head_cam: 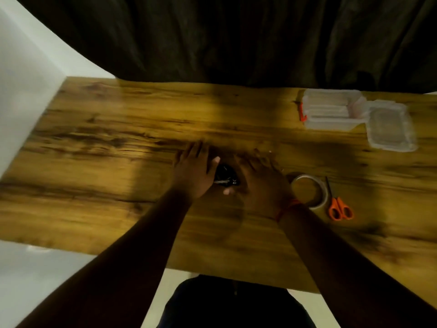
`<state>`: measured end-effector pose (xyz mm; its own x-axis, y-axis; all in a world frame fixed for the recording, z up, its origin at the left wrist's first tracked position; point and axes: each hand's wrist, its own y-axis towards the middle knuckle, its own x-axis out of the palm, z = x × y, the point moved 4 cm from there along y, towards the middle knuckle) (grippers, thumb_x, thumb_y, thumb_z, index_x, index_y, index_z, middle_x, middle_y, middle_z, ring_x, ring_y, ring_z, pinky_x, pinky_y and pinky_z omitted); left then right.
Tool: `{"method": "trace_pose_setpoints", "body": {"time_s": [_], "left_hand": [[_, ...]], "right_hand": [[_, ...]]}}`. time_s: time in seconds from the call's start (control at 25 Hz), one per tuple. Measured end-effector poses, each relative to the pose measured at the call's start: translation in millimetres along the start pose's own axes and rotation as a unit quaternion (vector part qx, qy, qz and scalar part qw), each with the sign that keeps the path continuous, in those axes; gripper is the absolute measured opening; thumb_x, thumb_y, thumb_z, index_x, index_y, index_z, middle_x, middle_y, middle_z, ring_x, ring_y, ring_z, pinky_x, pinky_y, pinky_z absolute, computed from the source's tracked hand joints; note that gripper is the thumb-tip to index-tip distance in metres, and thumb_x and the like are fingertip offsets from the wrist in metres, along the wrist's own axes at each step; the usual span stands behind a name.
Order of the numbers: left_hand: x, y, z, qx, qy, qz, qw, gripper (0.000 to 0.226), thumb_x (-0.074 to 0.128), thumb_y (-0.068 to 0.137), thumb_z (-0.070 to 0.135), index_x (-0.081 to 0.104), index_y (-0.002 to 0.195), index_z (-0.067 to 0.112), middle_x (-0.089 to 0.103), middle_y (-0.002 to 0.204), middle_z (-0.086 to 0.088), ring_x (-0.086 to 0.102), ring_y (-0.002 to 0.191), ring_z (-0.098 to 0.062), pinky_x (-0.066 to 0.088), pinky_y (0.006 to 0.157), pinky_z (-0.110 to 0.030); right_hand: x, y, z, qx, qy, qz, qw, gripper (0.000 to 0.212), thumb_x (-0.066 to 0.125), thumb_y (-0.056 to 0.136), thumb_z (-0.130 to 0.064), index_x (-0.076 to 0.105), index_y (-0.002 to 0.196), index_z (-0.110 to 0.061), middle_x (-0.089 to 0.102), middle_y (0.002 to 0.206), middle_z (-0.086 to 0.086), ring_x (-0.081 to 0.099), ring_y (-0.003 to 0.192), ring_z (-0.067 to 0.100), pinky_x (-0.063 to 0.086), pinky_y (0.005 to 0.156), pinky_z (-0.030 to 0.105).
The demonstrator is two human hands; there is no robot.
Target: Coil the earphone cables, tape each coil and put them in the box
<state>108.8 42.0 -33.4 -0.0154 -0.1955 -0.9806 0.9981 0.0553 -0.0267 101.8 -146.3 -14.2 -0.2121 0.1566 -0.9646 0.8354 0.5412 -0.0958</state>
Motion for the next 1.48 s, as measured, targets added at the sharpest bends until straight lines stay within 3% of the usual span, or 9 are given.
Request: {"method": "trace_pose_setpoints", "body": {"time_s": [0.16, 0.64, 0.72, 0.84, 1.04, 1.16, 1.28, 1.36, 1.48], "left_hand": [[-6.0, -14.0, -6.1, -0.064, -0.058, -0.02, 0.996, 0.037, 0.047, 0.097, 0.035, 0.062, 0.12, 0.011, 0.056, 0.126, -0.016, 0.056, 0.11, -0.038, 0.046, 0.088, -0.042], [-1.8, -7.7, 22.7, -0.175, -0.121, -0.136, 0.968, 0.047, 0.074, 0.078, 0.034, 0.061, 0.116, 0.01, 0.065, 0.116, -0.014, 0.063, 0.104, -0.032, 0.047, 0.071, -0.034], [2.7, -0.5, 19.2, -0.213, -0.234, -0.114, 0.942, 0.035, 0.068, 0.084, 0.016, 0.061, 0.116, 0.003, 0.066, 0.114, -0.019, 0.064, 0.102, -0.034, 0.052, 0.076, -0.037], [5.4, 9.0, 29.1, -0.296, -0.457, -0.099, 0.833, 0.032, 0.06, 0.091, 0.003, 0.056, 0.122, -0.001, 0.065, 0.116, -0.023, 0.068, 0.097, -0.035, 0.058, 0.08, -0.046], [-13.6, 45.0, 82.6, -0.266, -0.527, -0.058, 0.805, 0.011, 0.061, 0.089, 0.0, 0.061, 0.095, 0.009, 0.067, 0.1, -0.014, 0.069, 0.09, -0.03, 0.06, 0.078, -0.044], [-25.2, 76.3, 135.0, -0.22, -0.57, -0.075, 0.788, 0.012, 0.062, 0.093, 0.006, 0.058, 0.104, 0.005, 0.064, 0.095, -0.009, 0.066, 0.076, -0.017, 0.053, 0.049, -0.019], [-32.9, 107.4, 188.7, -0.193, -0.609, -0.103, 0.762, 0.007, 0.058, 0.095, 0.004, 0.056, 0.101, 0.006, 0.062, 0.095, -0.008, 0.064, 0.08, -0.019, 0.055, 0.053, -0.021], [-33.4, 127.9, 213.6, -0.183, -0.619, -0.12, 0.755, 0.016, 0.053, 0.094, -0.004, 0.057, 0.089, 0.01, 0.062, 0.095, -0.009, 0.064, 0.082, -0.022, 0.057, 0.054, -0.024], [-25.0, 158.8, 234.0, -0.147, -0.538, -0.117, 0.822, 0.022, 0.051, 0.092, -0.004, 0.063, 0.086, 0.013, 0.068, 0.104, -0.018, 0.065, 0.087, -0.029, 0.059, 0.072, -0.039]], "right_hand": [[-8.6, 5.0, -3.3, 0.055, 0.015, -0.001, 0.998, 0.046, 0.034, 0.101, -0.046, 0.052, 0.131, -0.016, 0.052, 0.139, 0.007, 0.034, 0.138, 0.032, 0.014, 0.118, 0.051], [2.1, 31.1, -19.9, 0.142, 0.015, -0.057, 0.988, 0.033, 0.052, 0.094, -0.034, 0.059, 0.124, -0.021, 0.063, 0.123, 0.006, 0.049, 0.123, 0.033, 0.038, 0.104, 0.053], [-2.9, 32.8, -18.9, 0.153, 0.052, -0.033, 0.986, 0.028, 0.051, 0.095, -0.026, 0.059, 0.121, -0.017, 0.063, 0.12, 0.008, 0.05, 0.122, 0.034, 0.04, 0.102, 0.051], [-16.4, 36.1, -6.1, 0.147, 0.101, 0.007, 0.984, 0.034, 0.048, 0.098, -0.018, 0.052, 0.131, -0.014, 0.055, 0.129, 0.012, 0.046, 0.124, 0.034, 0.042, 0.102, 0.044], [-49.0, 28.6, 47.8, 0.261, 0.372, 0.127, 0.882, 0.01, 0.057, 0.091, -0.016, 0.059, 0.099, -0.022, 0.064, 0.101, 0.002, 0.06, 0.089, 0.018, 0.045, 0.067, 0.026], [-73.5, 26.2, 97.0, 0.313, 0.435, 0.162, 0.829, 0.009, 0.059, 0.089, -0.013, 0.057, 0.094, -0.02, 0.063, 0.098, 0.002, 0.061, 0.09, 0.022, 0.048, 0.074, 0.032], [-93.9, 25.0, 144.8, 0.331, 0.524, 0.247, 0.745, 0.024, 0.055, 0.085, 0.005, 0.052, 0.078, -0.018, 0.064, 0.098, 0.008, 0.063, 0.095, 0.033, 0.052, 0.088, 0.047], [-101.1, 29.3, 174.9, 0.341, 0.511, 0.263, 0.744, 0.024, 0.055, 0.083, 0.01, 0.055, 0.077, -0.013, 0.064, 0.085, 0.008, 0.063, 0.091, 0.034, 0.053, 0.084, 0.042], [-105.7, 43.8, 212.9, 0.342, 0.446, 0.243, 0.79, 0.017, 0.052, 0.085, 0.011, 0.063, 0.094, 0.002, 0.067, 0.093, 0.015, 0.058, 0.093, 0.026, 0.048, 0.088, 0.03]]}}
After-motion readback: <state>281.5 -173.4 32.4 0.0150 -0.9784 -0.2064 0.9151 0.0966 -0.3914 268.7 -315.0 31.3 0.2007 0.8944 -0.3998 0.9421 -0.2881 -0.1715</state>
